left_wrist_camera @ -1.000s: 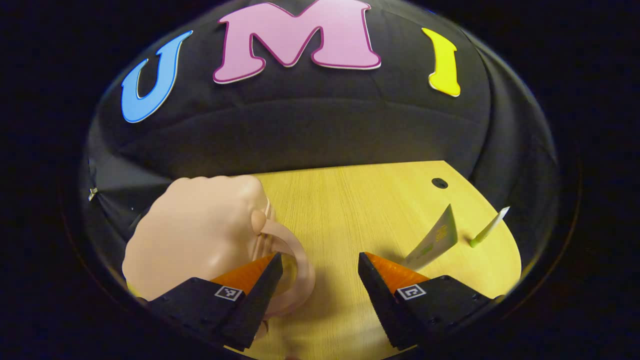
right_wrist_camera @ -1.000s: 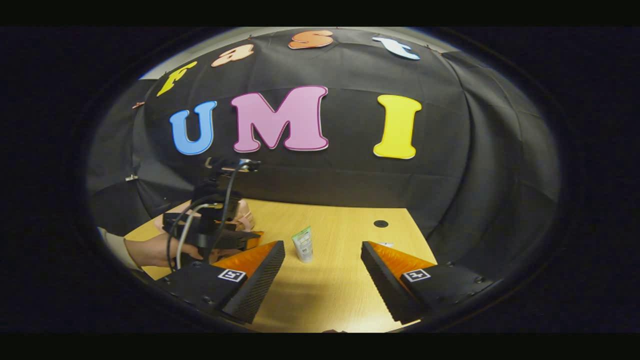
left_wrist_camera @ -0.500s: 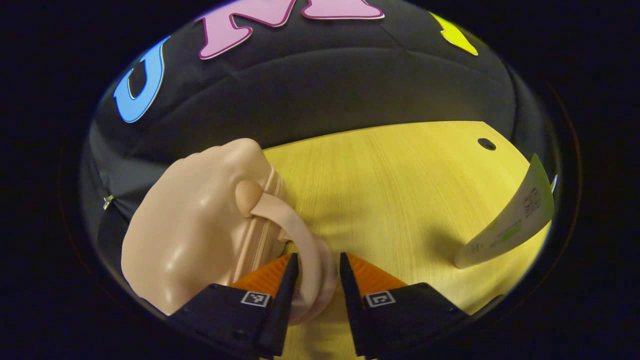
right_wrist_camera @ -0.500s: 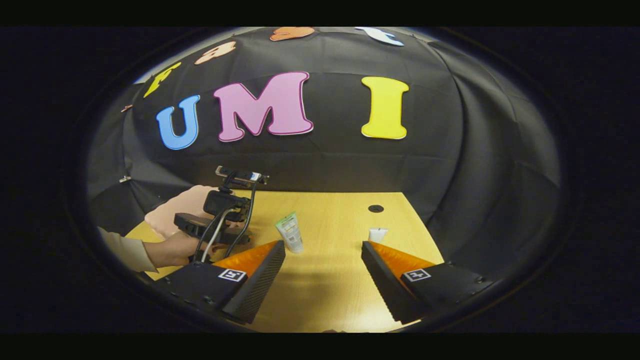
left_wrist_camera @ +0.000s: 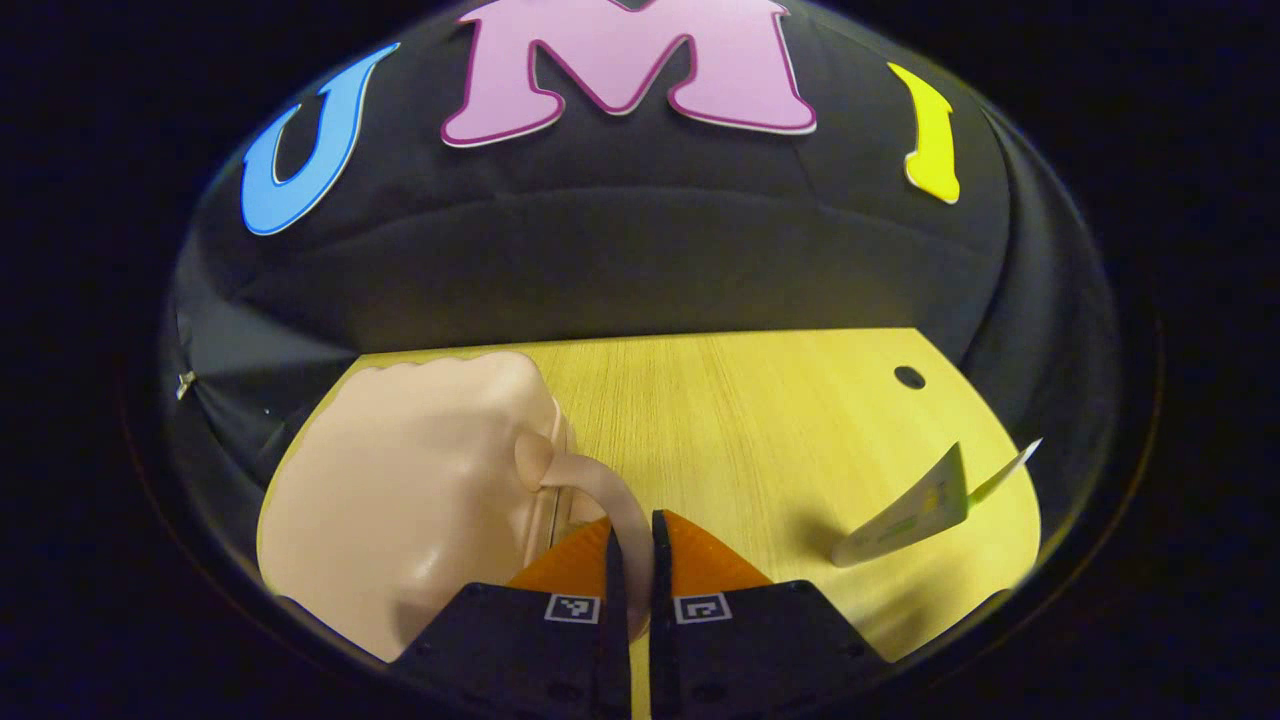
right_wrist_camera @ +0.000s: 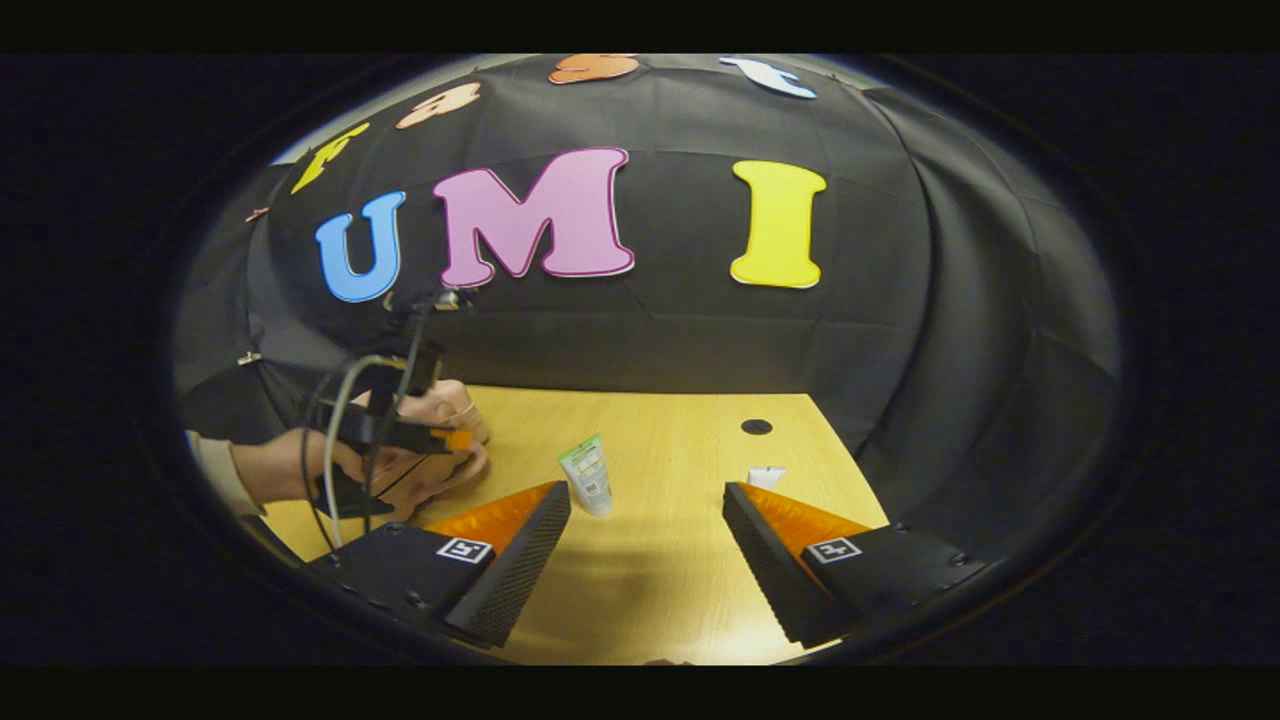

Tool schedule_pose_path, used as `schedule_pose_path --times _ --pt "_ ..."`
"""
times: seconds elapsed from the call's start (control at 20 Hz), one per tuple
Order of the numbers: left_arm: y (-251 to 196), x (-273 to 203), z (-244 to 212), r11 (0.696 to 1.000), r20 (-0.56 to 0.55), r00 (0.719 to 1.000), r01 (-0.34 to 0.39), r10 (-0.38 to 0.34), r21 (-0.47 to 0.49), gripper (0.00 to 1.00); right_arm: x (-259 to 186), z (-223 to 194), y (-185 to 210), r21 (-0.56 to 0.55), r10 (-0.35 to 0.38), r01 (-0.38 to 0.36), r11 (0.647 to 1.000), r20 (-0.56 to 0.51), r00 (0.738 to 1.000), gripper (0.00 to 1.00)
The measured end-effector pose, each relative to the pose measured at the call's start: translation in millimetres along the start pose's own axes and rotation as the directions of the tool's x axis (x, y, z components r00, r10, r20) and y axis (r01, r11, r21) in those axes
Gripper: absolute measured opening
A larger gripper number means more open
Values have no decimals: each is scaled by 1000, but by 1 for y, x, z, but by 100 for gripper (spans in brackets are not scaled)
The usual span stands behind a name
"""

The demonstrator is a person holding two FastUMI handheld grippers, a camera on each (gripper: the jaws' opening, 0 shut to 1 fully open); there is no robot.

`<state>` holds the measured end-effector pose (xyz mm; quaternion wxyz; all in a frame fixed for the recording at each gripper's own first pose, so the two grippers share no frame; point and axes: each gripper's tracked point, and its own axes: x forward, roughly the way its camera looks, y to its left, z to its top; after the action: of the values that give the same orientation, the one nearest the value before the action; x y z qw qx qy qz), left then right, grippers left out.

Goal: First open the suitcase, pack the skin care products into it, and then close the suitcase.

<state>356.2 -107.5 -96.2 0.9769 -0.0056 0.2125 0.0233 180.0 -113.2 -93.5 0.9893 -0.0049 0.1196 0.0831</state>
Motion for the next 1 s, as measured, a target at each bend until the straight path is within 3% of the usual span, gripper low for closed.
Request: schedule_pose_path --times 0.2,0.35,0.45,0.65,0.7,0.9,1.0 --pt "64 -59 81 998 114 993 -14 7 64 12 -2 4 21 -10 19 -19 1000 8 1000 97" --pt "171 -101 140 989 191 974 -135 122 56 12 -3 2 37 -34 27 -26 999 7 1000 97" --pt "250 -115 150 972 217 953 -229 211 59 12 -2 -1 46 -47 27 -27 998 -5 1000 98" --pt "392 -118 146 915 226 896 -401 383 39 12 6 -17 61 -27 -2 0 1000 -48 999 98" --pt "412 -108 139 909 223 889 -416 399 32 11 11 -20 61 -48 -27 24 999 -51 998 97" --pt "502 -55 90 915 158 903 -403 399 -8 11 26 -35 59 -78 -108 102 992 -84 991 98" --pt "539 -28 58 919 70 916 -391 394 -52 11 29 -40 63 -50 -134 129 990 -91 987 98"
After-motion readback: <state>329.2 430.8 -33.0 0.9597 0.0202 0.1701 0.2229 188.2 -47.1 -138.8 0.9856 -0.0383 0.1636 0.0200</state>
